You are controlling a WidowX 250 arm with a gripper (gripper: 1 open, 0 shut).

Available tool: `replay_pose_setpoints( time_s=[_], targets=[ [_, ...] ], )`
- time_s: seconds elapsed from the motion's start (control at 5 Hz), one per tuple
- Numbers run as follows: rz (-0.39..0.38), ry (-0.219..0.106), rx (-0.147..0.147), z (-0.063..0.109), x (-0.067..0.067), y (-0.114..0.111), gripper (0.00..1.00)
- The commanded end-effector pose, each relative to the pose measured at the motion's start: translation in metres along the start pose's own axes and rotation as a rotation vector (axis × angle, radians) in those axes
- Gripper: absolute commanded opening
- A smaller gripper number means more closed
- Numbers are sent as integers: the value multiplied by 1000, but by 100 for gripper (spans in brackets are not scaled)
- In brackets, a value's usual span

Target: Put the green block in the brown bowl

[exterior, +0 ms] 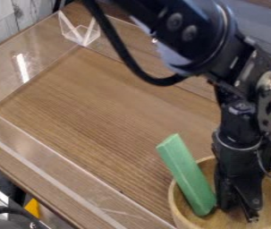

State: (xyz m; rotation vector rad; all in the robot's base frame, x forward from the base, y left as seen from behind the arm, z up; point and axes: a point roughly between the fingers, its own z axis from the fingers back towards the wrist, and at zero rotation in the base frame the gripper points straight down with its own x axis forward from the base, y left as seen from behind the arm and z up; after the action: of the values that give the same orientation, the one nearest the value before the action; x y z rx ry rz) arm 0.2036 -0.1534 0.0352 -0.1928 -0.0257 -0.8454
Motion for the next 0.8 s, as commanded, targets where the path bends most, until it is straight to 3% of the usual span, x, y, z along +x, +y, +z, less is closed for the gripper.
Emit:
replay_pose_setpoints(
  time_s=[0.0, 0.6],
  targets=[
    [-52, -10, -19, 3, 9, 5, 0],
    [-72, -9, -51, 22, 4, 8, 0]
  ],
)
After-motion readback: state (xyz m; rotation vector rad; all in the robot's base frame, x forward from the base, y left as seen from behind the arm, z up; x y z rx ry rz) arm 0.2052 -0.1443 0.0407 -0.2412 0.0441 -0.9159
